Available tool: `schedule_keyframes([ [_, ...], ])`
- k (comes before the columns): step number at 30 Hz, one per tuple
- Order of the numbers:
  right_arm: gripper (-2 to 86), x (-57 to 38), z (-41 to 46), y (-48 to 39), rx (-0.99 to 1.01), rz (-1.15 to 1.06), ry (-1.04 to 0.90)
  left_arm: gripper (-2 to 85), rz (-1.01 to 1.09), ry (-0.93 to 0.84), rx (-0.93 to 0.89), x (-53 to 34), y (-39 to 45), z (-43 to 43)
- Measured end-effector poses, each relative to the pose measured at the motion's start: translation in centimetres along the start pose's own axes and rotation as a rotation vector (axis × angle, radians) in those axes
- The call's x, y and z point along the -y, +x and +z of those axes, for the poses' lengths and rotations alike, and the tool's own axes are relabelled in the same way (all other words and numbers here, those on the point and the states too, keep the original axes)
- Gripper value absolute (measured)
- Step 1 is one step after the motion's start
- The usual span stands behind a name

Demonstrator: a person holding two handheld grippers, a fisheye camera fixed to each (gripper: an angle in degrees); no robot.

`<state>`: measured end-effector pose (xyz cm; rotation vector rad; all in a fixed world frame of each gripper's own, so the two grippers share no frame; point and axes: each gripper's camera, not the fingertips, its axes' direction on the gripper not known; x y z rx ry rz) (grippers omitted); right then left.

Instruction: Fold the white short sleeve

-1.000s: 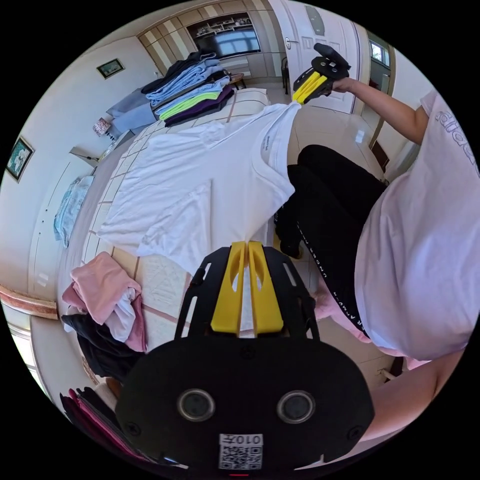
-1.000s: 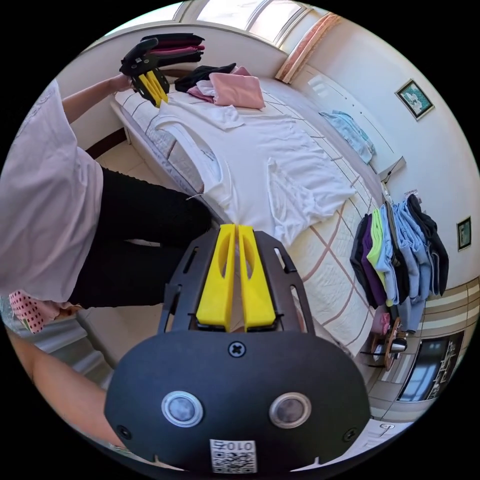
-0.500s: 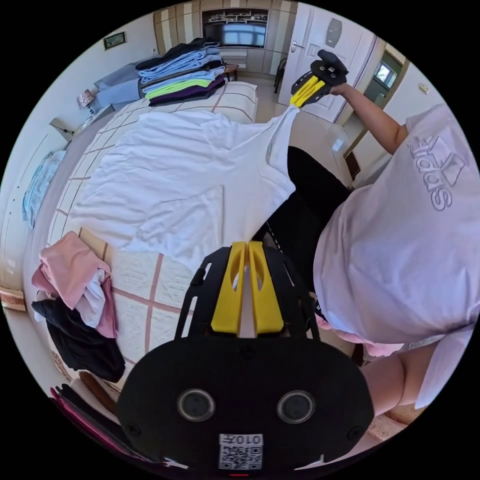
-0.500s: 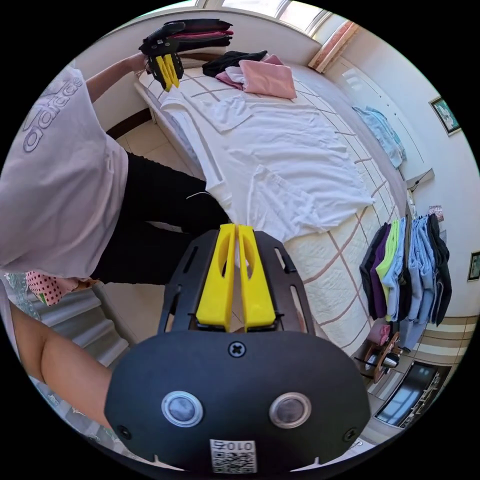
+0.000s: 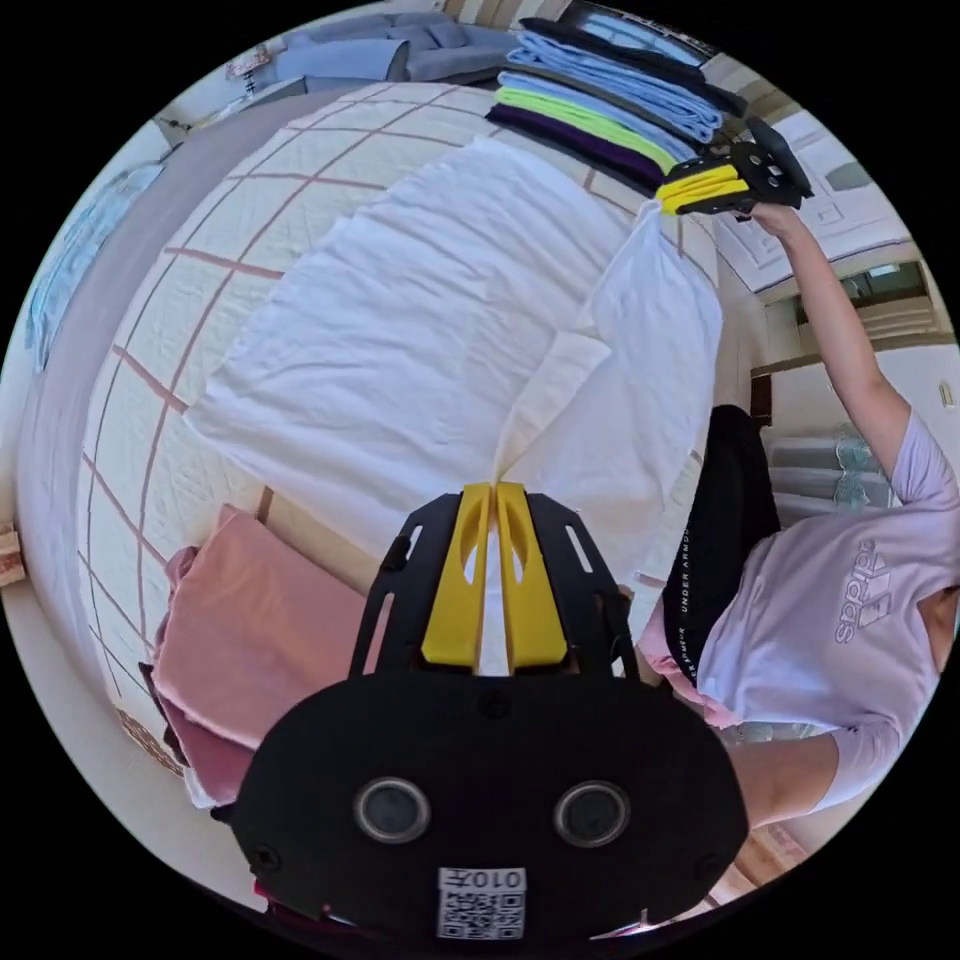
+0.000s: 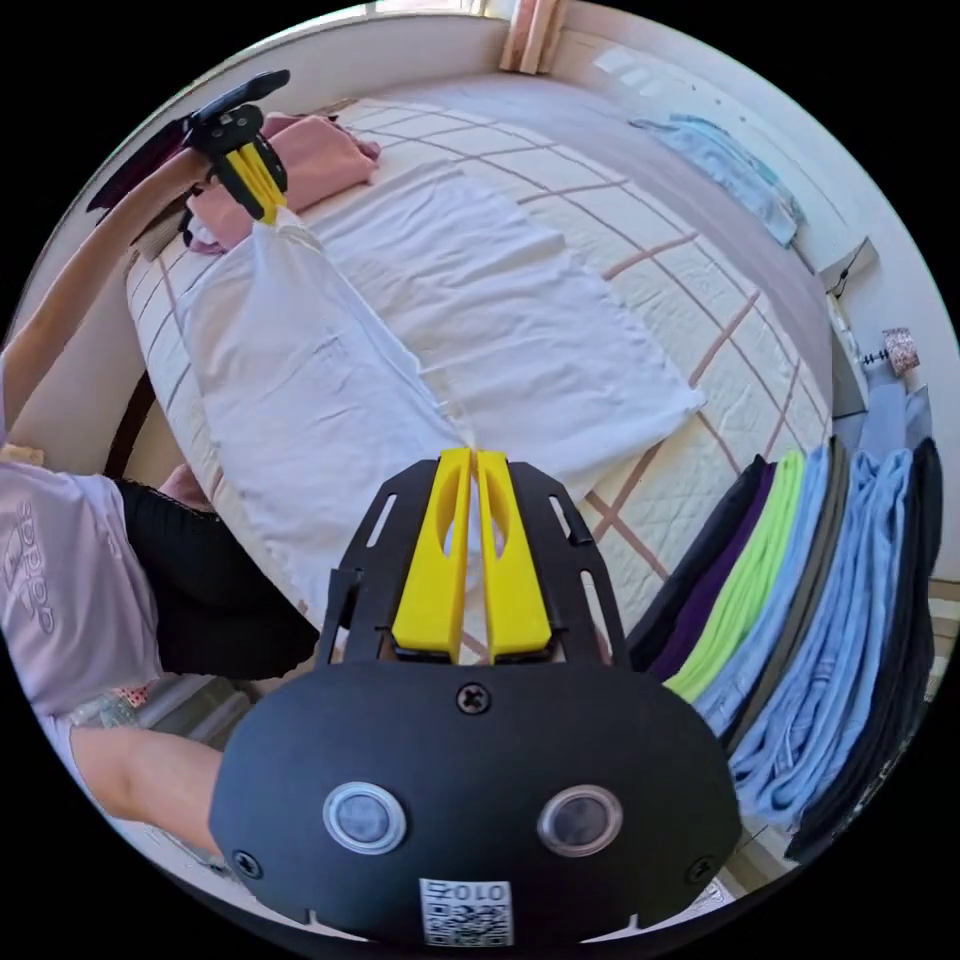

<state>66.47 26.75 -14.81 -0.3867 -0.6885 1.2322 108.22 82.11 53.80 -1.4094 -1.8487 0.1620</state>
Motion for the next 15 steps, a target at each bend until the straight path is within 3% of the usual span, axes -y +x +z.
schedule_keyframes([
  [4, 2.0, 2.3, 5.4, 1.8, 0.065, 0.025, -0.117, 0.9, -0.066, -0.117, -0.063, 2.5, -3.3, 5.7],
  [7, 3.2, 1.8, 6.3, 3.0, 0.082, 0.111, -0.076, 2.7, -0.147, -0.034, -0.105, 1.8, -4.7, 6.0],
  [10, 5.5, -1.2, 4.9, 3.3, 0.035, 0.243, 0.07, 4.8, -0.236, 0.167, -0.061, -0.9, -4.4, 3.6],
  [15, 7.6, -13.0, -1.7, -1.0, -0.094, 0.405, 0.548, 7.5, -0.343, 0.501, 0.243, -10.9, 2.2, -3.0],
])
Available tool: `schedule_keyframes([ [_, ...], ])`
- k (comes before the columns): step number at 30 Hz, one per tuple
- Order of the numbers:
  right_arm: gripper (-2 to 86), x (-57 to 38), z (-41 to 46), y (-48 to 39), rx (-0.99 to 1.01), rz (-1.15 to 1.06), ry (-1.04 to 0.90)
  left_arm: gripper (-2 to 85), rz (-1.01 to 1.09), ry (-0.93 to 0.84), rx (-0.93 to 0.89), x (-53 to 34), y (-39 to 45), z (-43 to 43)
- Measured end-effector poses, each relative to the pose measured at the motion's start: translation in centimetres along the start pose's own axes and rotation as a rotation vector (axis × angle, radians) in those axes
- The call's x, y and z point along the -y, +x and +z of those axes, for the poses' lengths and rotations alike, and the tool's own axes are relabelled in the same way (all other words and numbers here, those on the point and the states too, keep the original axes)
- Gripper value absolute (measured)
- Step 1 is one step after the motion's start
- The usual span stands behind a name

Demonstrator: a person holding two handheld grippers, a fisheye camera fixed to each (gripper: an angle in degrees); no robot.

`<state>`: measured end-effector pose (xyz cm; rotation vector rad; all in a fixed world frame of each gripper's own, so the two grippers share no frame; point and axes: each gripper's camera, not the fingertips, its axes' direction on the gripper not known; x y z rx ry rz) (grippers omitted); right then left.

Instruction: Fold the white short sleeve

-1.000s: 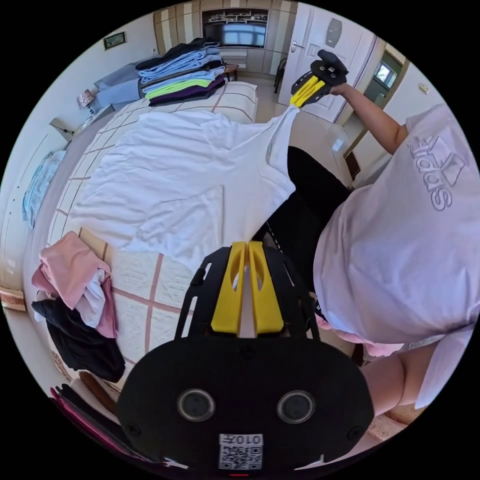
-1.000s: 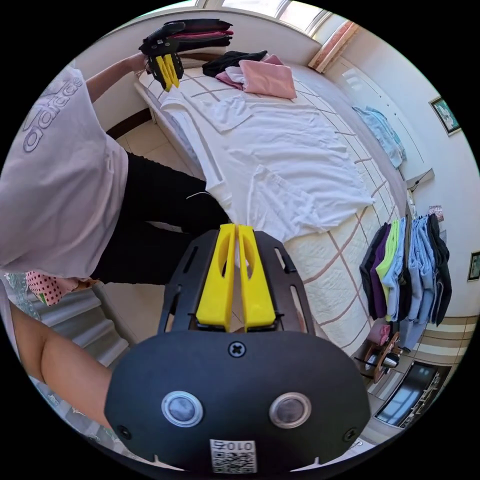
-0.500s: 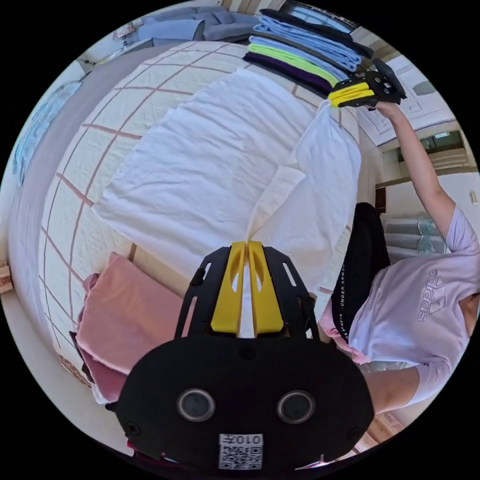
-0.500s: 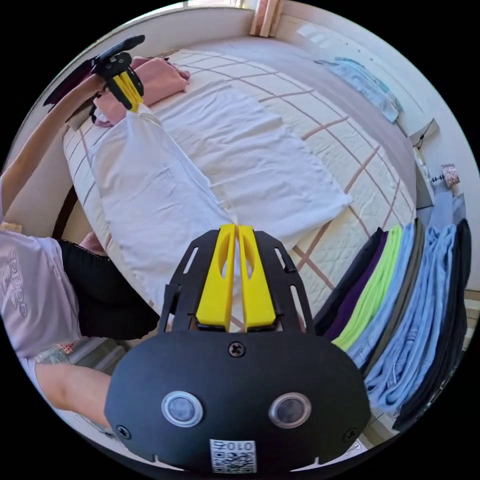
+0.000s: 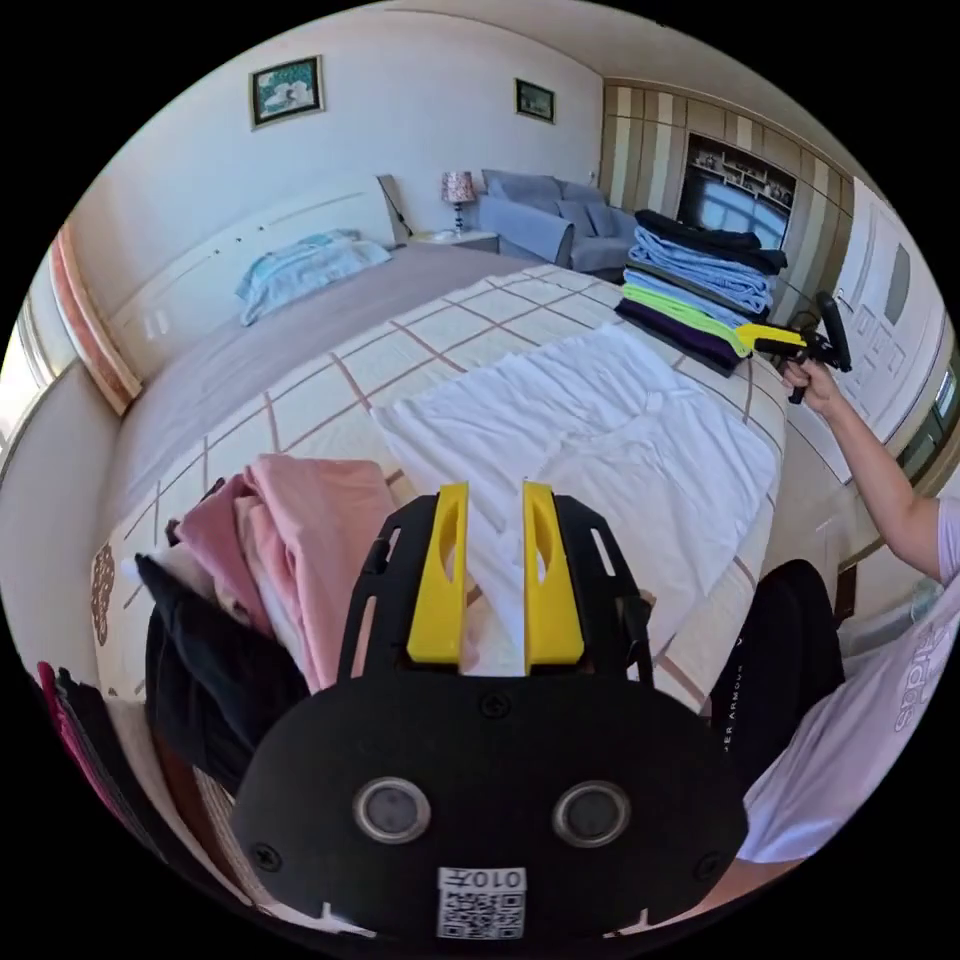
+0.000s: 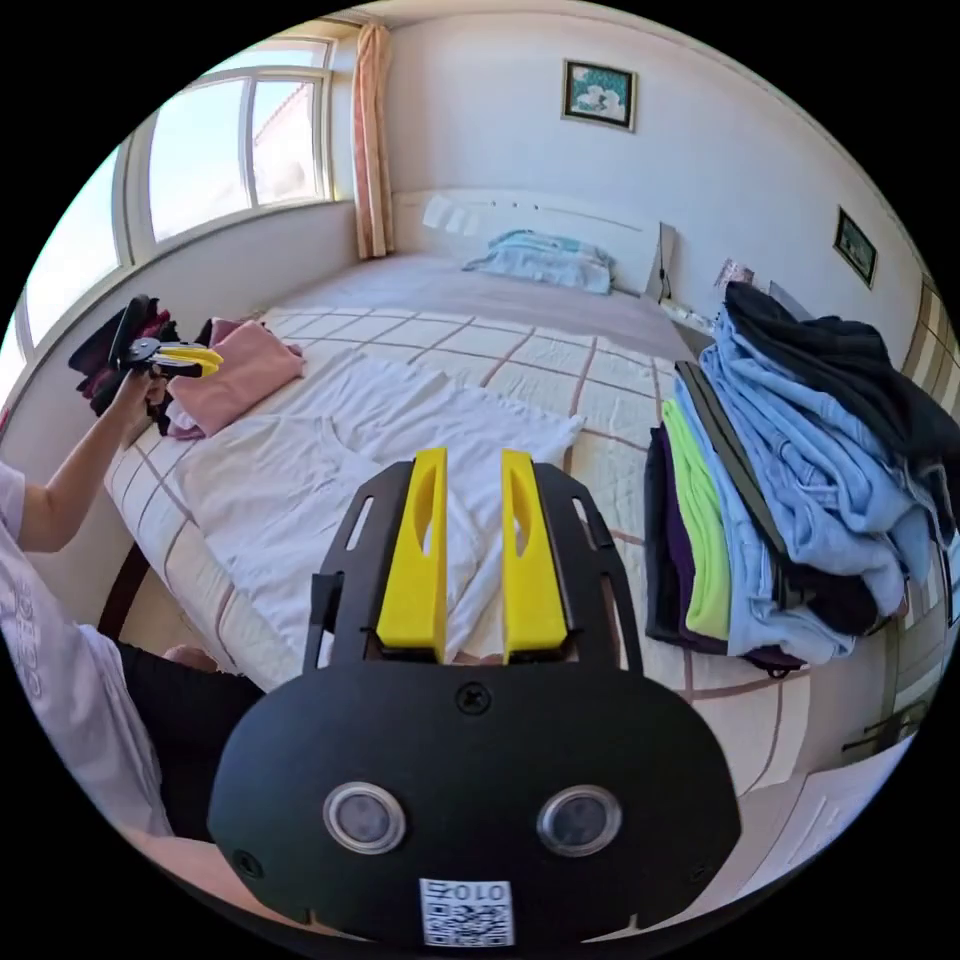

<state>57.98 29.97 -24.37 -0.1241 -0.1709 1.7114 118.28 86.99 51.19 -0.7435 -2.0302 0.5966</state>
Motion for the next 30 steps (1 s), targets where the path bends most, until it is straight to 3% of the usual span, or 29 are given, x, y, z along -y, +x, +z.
schedule_keyframes([
  [3, 9.0, -6.7, -3.0, -1.7, 0.023, -0.036, 0.057, 9.0, 0.02, 0.095, 0.066, -6.5, 3.7, -4.9],
  [8, 12.3, -15.2, -0.6, -4.7, 0.071, -0.067, -0.141, 11.2, 0.228, -0.083, 0.06, -14.7, 10.5, -2.0],
  [14, 12.4, -17.7, 2.7, -7.7, 0.032, -0.059, -0.167, 11.7, 0.327, -0.071, 0.055, -14.6, 13.8, 0.1],
  [21, 5.4, -15.5, 5.0, -8.0, 0.022, -0.1, -0.225, 7.7, 0.418, -0.161, 0.074, -12.5, 14.8, 2.2],
  [30, 3.1, -14.5, -0.3, -5.7, 0.152, -0.182, -0.192, 4.3, 0.249, -0.135, -0.228, -12.4, 9.5, -2.3],
])
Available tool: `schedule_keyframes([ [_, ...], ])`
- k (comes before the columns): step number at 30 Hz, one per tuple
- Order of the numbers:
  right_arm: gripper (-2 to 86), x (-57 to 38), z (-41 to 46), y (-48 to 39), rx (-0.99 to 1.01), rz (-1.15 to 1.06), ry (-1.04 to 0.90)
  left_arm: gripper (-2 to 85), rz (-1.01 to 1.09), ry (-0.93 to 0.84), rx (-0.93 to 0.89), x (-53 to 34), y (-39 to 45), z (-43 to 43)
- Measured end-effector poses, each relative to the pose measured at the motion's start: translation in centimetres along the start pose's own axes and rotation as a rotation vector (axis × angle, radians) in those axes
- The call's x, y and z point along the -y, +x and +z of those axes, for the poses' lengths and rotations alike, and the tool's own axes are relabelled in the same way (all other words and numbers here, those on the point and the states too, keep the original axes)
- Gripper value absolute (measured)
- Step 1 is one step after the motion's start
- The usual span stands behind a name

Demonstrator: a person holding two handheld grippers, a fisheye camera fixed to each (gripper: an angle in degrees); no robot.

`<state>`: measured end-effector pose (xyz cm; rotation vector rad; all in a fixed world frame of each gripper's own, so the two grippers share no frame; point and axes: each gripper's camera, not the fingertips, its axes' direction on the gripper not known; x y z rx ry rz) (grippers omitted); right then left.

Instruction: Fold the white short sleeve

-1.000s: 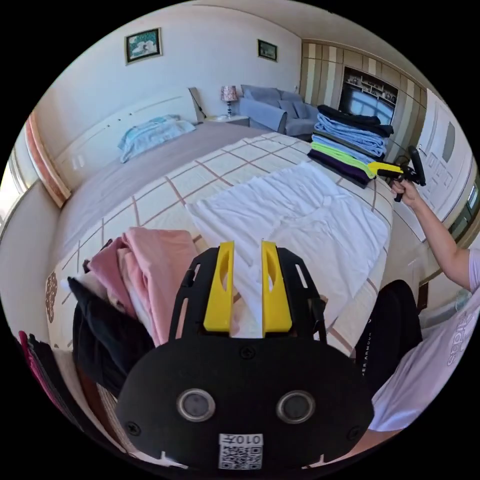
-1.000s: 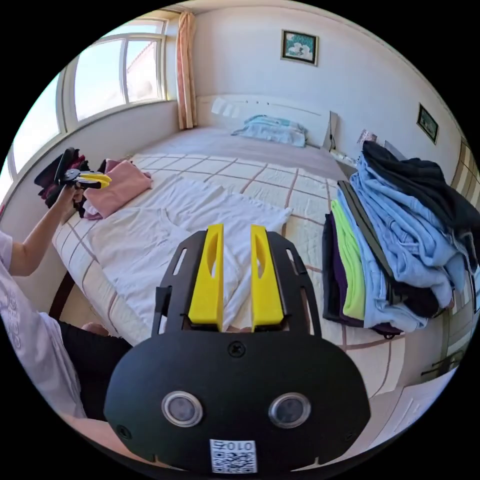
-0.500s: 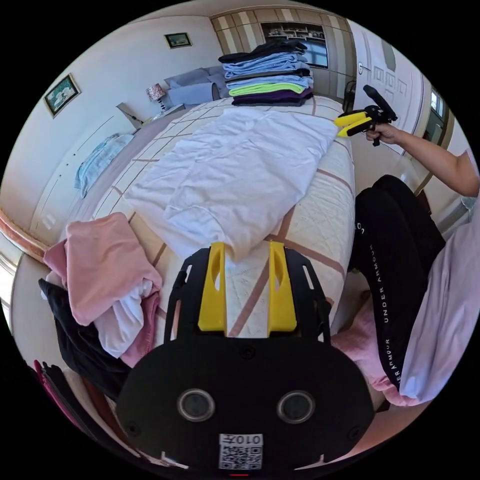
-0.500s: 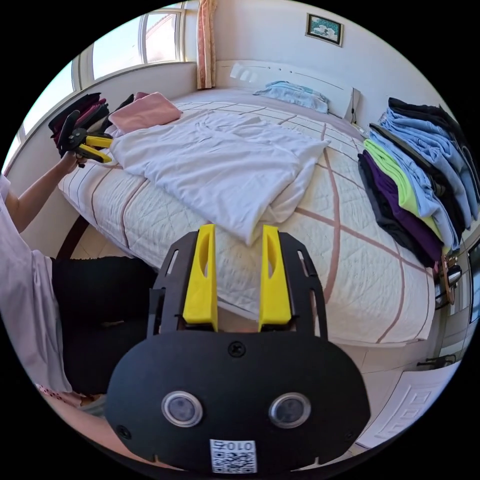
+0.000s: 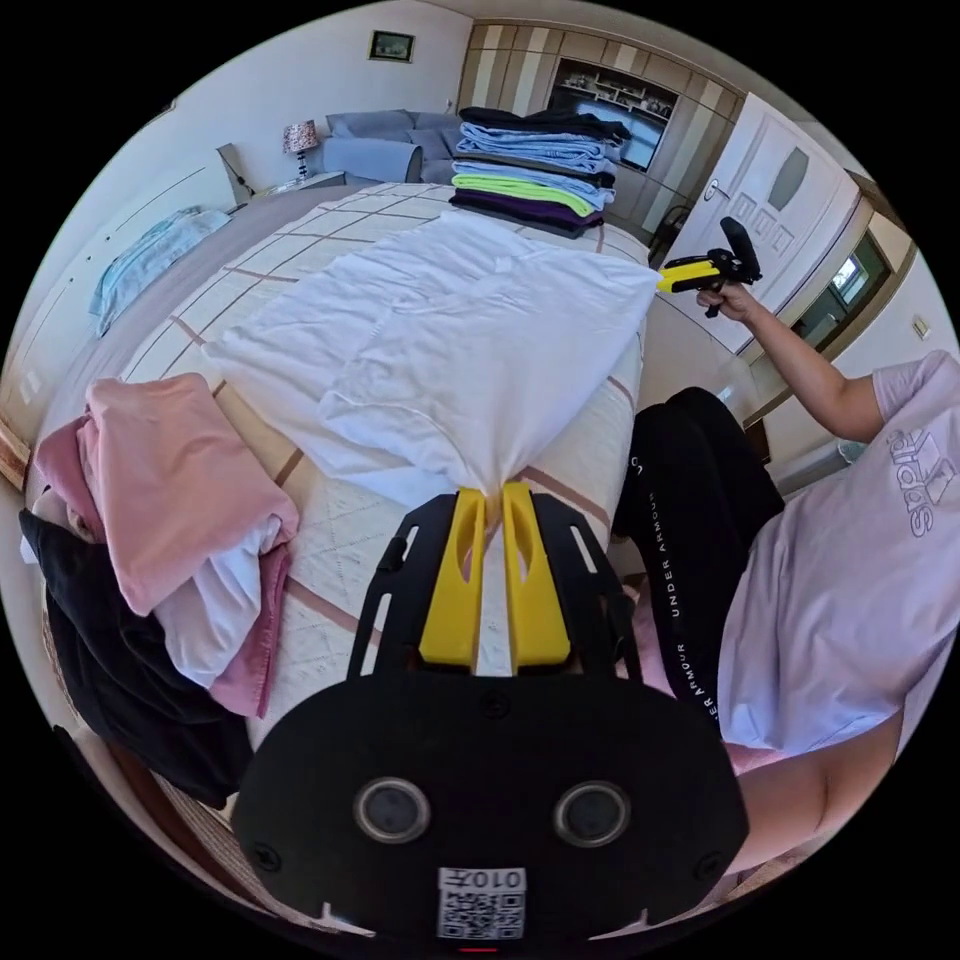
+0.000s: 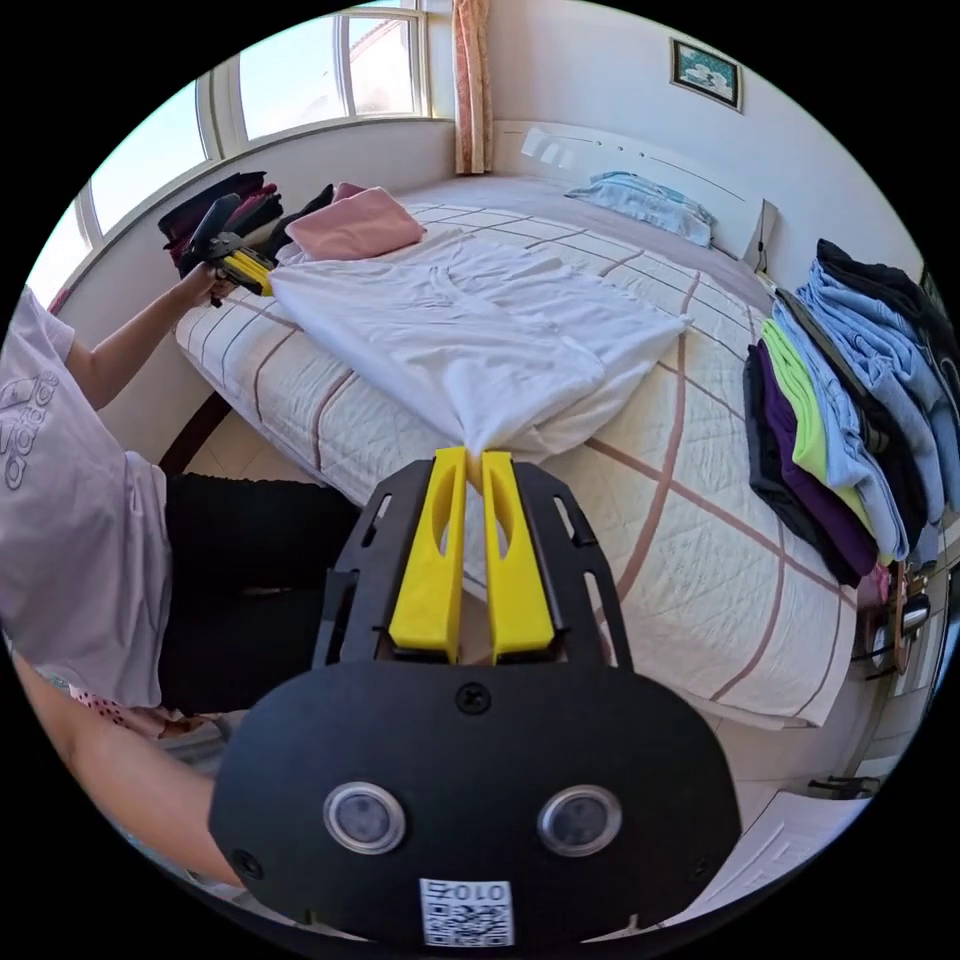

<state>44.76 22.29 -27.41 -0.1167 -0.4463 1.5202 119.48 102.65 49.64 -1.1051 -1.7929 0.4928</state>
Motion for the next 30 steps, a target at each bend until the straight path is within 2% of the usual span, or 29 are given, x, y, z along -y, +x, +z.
schedule_keyframes([
  [5, 3.3, -1.4, 2.3, -0.4, 0.084, -0.009, -0.069, 4.0, -0.004, -0.083, 0.005, -1.5, 2.1, 0.5],
  [10, 4.2, -2.4, 3.1, -1.0, 0.062, 0.046, -0.018, 5.4, -0.075, -0.052, 0.059, -3.1, 4.0, 1.3],
  [12, 5.7, -2.6, 4.1, -0.7, 0.064, 0.053, -0.074, 6.4, -0.096, -0.079, 0.071, -3.6, 3.9, 2.4],
  [16, 6.7, -3.1, 2.7, 0.5, 0.063, 0.079, -0.093, 8.8, -0.219, -0.002, -0.014, -5.4, 2.2, 0.0],
  [19, 7.3, -3.0, -0.5, 2.1, -0.062, 0.15, 0.016, 10.3, -0.354, 0.008, 0.143, -5.6, 1.0, -4.5],
  [21, 8.4, -0.2, -2.0, 3.7, -0.178, 0.187, 0.093, 11.4, -0.402, 0.003, 0.297, -3.8, 0.0, -7.1],
  [22, 8.8, 0.9, -2.1, 4.2, -0.198, 0.197, 0.105, 12.2, -0.395, 0.073, 0.337, -1.9, -0.9, -8.4],
  [24, 10.4, 6.5, -1.3, 6.8, -0.225, 0.227, 0.133, 13.3, -0.361, 0.168, 0.32, 2.2, -3.1, -9.1],
  [27, 11.6, 14.4, 2.1, 11.2, -0.222, 0.284, 0.11, 15.0, -0.339, 0.148, 0.376, 10.3, -8.7, -7.0],
  [30, 12.7, 21.7, 6.5, 15.7, -0.238, 0.315, 0.045, 16.6, -0.413, 0.097, 0.423, 16.5, -15.6, -3.6],
])
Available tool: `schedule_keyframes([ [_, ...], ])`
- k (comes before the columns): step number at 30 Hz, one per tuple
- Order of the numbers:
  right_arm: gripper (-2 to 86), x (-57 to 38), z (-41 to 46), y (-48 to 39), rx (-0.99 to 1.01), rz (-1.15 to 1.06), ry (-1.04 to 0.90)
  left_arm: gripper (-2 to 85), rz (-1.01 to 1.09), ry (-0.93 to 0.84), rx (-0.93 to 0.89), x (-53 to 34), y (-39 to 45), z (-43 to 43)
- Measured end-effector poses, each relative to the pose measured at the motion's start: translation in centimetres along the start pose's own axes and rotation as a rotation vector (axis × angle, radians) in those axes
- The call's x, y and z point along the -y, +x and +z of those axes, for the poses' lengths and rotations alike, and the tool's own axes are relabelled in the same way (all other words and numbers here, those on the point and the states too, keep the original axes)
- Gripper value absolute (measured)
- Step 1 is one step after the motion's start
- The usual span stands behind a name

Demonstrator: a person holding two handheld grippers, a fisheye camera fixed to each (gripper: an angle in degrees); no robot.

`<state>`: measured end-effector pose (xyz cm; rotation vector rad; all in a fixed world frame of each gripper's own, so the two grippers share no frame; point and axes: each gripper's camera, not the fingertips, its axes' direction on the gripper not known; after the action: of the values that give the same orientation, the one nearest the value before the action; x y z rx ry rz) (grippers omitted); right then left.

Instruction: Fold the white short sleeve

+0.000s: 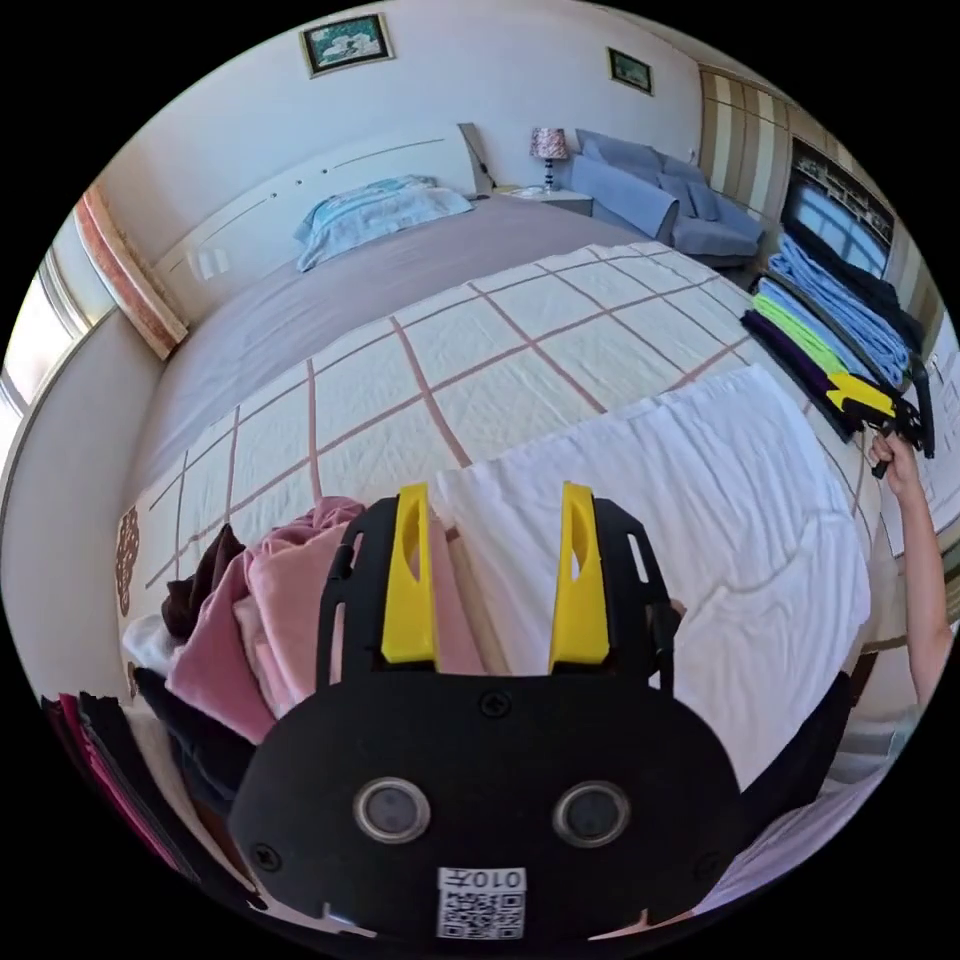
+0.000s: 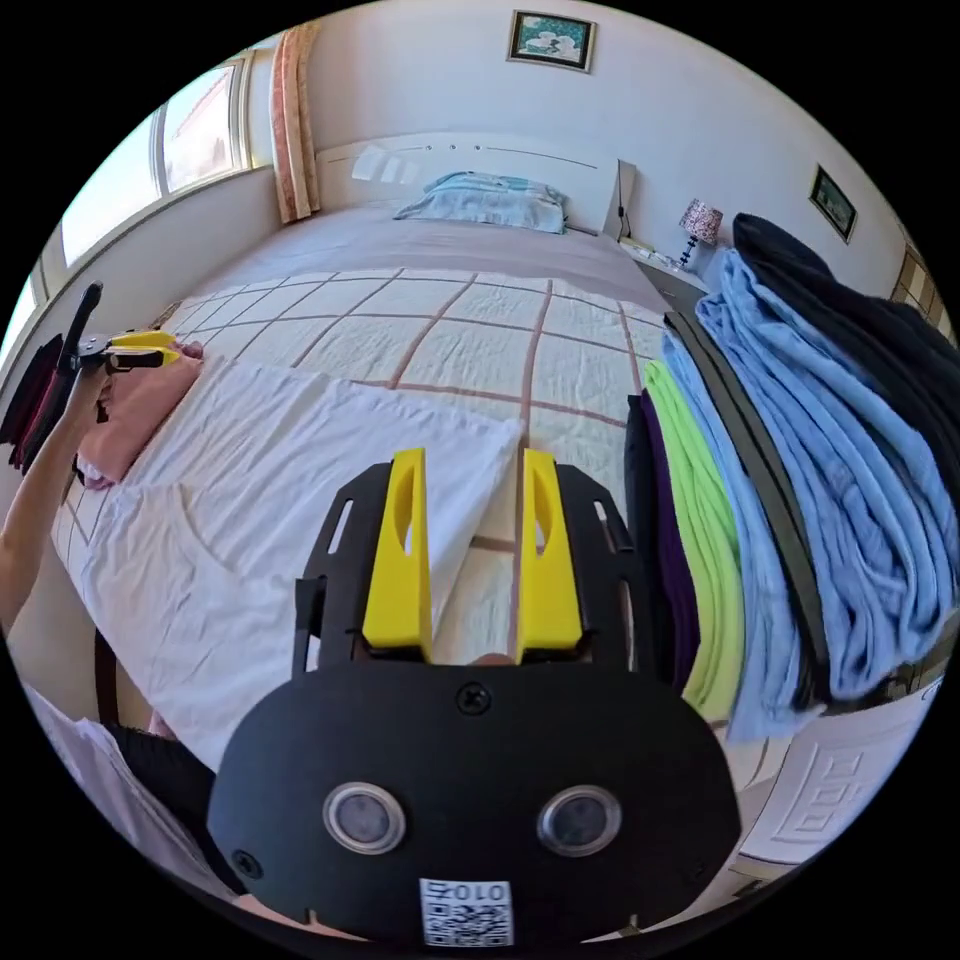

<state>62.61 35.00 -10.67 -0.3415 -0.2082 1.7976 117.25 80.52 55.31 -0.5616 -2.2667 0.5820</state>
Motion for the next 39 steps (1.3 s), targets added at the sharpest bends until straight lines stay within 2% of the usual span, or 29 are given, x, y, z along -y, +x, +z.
schedule_keyframes([
  [5, 12.4, 7.8, 8.4, 3.1, 0.03, 0.081, -0.152, 17.7, -0.151, -0.285, 0.009, 5.4, -4.5, 9.6],
  [9, 8.1, 8.1, 13.4, 5.4, 0.18, 0.166, -0.233, 16.1, -0.249, -0.316, -0.078, 5.0, -6.9, 11.7],
  [13, 3.2, 6.9, 14.0, 4.9, 0.121, 0.132, -0.201, 10.4, -0.164, -0.407, -0.048, 4.9, -6.7, 13.6],
  [15, 2.2, 6.2, 12.4, 4.8, 0.142, 0.095, -0.154, 4.4, -0.155, -0.354, -0.097, 4.7, -6.9, 12.9],
  [17, 1.8, 5.2, 10.2, 4.5, 0.167, 0.037, -0.091, 1.9, -0.148, -0.236, -0.324, 3.9, -7.2, 11.6],
  [19, 1.6, 3.9, 7.0, 4.1, 0.173, -0.042, -0.01, 0.9, -0.125, -0.163, -0.385, 3.1, -7.0, 9.5],
  [21, 1.4, 0.7, 1.5, 3.3, 0.175, -0.17, 0.12, 0.5, -0.072, -0.034, -0.391, 1.9, -6.2, 5.4],
  [23, 1.4, -3.1, -3.4, 2.5, 0.196, -0.277, 0.253, 0.2, 0.035, 0.169, -0.401, -1.7, -4.5, -2.3],
  [26, 1.3, -11.4, -9.3, 1.0, 0.255, -0.443, 0.41, 0.0, 0.175, 0.291, -0.296, -9.5, -2.0, -10.5],
  [29, 1.2, -19.2, -9.6, -0.8, 0.265, -0.501, 0.353, 0.0, 0.367, 0.325, -0.237, -18.6, 1.1, -13.4],
  [31, 1.1, -22.7, -7.2, -1.8, 0.269, -0.471, 0.266, 0.0, 0.43, 0.263, -0.197, -23.4, 2.7, -12.7],
  [33, 1.1, -25.8, -3.5, -3.3, 0.254, -0.426, 0.105, 0.0, 0.414, 0.179, -0.234, -26.7, 2.9, -10.9],
  [37, 1.1, -27.7, -1.6, -4.5, 0.227, -0.345, 0.067, -0.1, 0.242, 0.166, -0.328, -31.3, 0.5, -8.6],
  [39, 1.2, -27.5, -2.4, -4.3, 0.223, -0.296, 0.092, -0.1, 0.236, 0.184, -0.315, -31.9, 0.3, -9.0],
])
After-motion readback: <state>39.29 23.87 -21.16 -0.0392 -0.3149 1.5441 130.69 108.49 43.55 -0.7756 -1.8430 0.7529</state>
